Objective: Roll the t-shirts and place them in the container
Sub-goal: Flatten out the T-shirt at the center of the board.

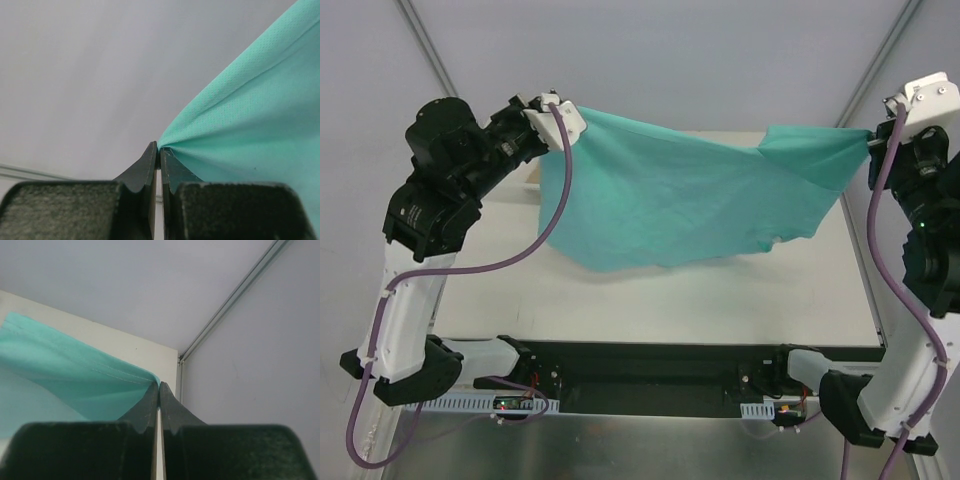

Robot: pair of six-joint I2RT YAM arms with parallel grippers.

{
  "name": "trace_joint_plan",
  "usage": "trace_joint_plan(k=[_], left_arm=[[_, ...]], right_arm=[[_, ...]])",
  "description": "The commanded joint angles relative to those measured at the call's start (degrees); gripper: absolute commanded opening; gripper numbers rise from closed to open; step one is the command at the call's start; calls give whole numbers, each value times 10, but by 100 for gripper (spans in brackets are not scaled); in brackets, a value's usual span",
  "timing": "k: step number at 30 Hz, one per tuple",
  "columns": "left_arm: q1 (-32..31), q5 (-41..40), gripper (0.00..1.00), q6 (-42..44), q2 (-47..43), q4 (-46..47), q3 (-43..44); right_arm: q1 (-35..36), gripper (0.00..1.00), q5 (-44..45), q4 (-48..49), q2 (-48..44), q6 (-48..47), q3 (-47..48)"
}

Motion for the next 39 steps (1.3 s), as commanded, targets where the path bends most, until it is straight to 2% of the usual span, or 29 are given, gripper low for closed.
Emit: trace_joint_plan(k=[1,9,14,17,23,31,36,38,39], left_arm=[[15,22,0,-22,-46,1,35],[81,137,0,-105,-102,-8,75],[109,168,0,-144,-96,-7,104],[110,168,0,-137,-72,-7,124],[110,165,0,-107,7,-5,128],[110,192,0,-86,127,2,-18],[110,249,0,-86,283,5,-37],[110,249,0,-86,361,5,-14],[109,240,0,-89,388,5,-1]], right_arm=[[-1,1,15,30,-82,-6,44],[-7,1,-10,52,-162,14,68],[-31,1,-32,85,-149,43,96],[-40,1,-37,113,-129,47,85],[-40,1,-35,199,-74,11,1],[-38,1,-91,292,-11,-23,-237],[-23,1,-116,331,104,-57,-360],[-20,1,-118,335,162,-61,-364],[-17,1,-117,334,229,-64,-353]])
